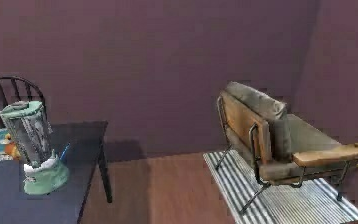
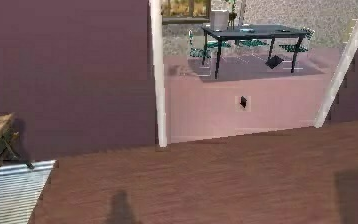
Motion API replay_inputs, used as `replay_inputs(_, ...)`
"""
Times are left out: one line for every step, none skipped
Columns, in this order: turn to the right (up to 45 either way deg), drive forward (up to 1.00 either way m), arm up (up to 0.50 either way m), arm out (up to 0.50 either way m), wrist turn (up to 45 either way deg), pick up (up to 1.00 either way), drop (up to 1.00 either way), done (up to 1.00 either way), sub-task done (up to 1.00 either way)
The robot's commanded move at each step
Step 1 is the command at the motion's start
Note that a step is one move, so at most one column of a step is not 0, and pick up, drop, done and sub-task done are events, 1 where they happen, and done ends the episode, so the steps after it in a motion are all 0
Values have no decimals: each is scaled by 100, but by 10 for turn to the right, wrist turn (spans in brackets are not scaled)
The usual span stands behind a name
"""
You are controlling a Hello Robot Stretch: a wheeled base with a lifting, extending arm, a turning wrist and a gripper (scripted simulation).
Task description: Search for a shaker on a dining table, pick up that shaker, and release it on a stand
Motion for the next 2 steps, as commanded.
replay_inputs(0,100,0,0,0,0,0,0,0)
replay_inputs(390,0,0,0,0,0,0,0,0)
